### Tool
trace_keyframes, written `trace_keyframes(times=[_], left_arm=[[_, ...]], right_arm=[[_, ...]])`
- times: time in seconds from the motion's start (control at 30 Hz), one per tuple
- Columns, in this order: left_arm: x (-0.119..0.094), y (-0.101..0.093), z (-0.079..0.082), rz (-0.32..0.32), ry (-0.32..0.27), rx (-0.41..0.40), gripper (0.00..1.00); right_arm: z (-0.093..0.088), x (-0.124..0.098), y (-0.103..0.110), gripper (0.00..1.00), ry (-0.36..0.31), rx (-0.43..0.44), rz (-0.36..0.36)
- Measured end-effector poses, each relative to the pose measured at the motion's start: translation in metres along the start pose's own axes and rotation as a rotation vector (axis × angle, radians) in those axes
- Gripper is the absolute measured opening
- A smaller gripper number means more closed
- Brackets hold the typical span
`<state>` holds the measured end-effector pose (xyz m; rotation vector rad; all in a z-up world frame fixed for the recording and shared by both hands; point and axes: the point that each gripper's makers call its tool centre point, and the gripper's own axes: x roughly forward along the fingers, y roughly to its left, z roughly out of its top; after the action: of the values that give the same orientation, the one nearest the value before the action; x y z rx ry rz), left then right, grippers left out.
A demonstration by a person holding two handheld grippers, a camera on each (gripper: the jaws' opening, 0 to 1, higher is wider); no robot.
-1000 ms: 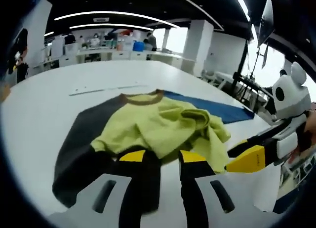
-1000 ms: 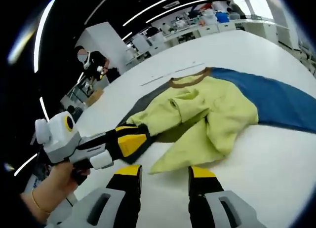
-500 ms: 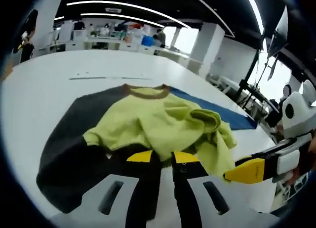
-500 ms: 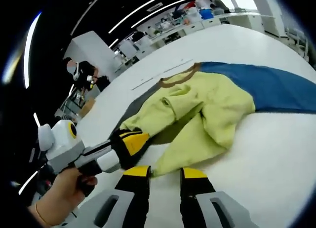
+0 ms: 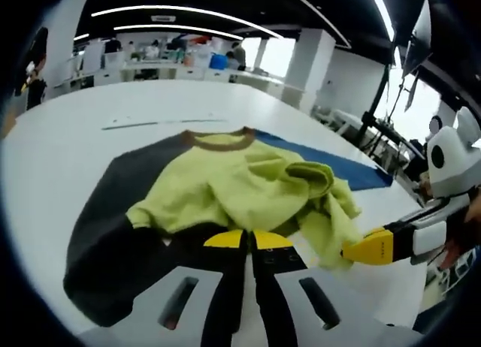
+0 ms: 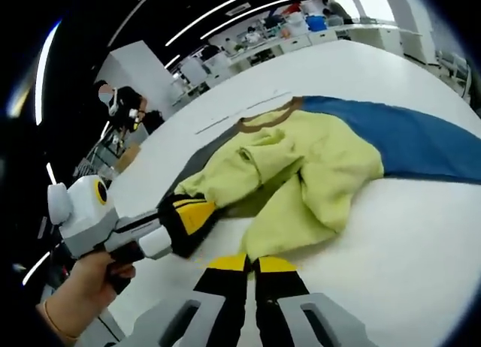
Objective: Fold the garment on the visible template until the final outline fits inside the template.
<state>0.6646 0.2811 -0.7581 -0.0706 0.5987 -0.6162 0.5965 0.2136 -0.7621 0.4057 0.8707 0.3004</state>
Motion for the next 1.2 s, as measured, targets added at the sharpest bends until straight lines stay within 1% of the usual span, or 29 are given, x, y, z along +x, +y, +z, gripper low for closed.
trace_keyframes(times=[0.07,0.1,0.13,0.17,0.23,0.4,0.47,0.53,0.67,0.8,1.0,1.2], left_arm=[[-0.004,-0.001,0.003,0.001,-0.005,0.024,0.01],[-0.005,-0.001,0.004,0.002,-0.005,0.029,0.01],[-0.008,-0.001,0.006,0.001,-0.005,0.039,0.01],[-0.011,-0.002,0.007,0.0,-0.006,0.042,0.01],[-0.016,-0.003,0.011,-0.004,-0.012,0.047,0.01],[-0.031,-0.007,0.02,-0.009,-0.029,0.058,0.01],[-0.035,-0.008,0.022,-0.012,-0.029,0.06,0.0],[-0.04,-0.009,0.023,-0.018,-0.029,0.061,0.0],[-0.055,-0.011,0.026,-0.029,-0.03,0.062,0.0],[-0.071,-0.012,0.029,-0.026,-0.037,0.082,0.0],[-0.095,-0.015,0.03,-0.026,-0.038,0.089,0.0],[-0.115,-0.016,0.025,-0.022,-0.036,0.074,0.0]], right_arm=[[0.001,-0.004,-0.001,0.0,0.001,-0.035,0.001],[0.0,-0.008,-0.002,0.0,0.022,-0.099,0.006],[0.001,-0.01,-0.004,0.0,0.021,-0.117,-0.003],[0.002,-0.012,-0.005,0.0,0.016,-0.115,-0.007],[0.003,-0.017,-0.007,0.0,0.018,-0.148,-0.002],[0.007,-0.032,-0.017,0.0,0.009,-0.173,-0.004],[0.007,-0.038,-0.02,0.0,0.013,-0.206,0.002],[0.006,-0.041,-0.021,0.0,0.015,-0.215,0.004],[0.007,-0.052,-0.024,0.0,0.01,-0.233,0.021],[0.006,-0.063,-0.026,0.0,0.017,-0.275,0.037],[0.002,-0.078,-0.03,0.0,0.025,-0.327,0.046],[0.0,-0.095,-0.039,0.0,0.028,-0.343,0.045]])
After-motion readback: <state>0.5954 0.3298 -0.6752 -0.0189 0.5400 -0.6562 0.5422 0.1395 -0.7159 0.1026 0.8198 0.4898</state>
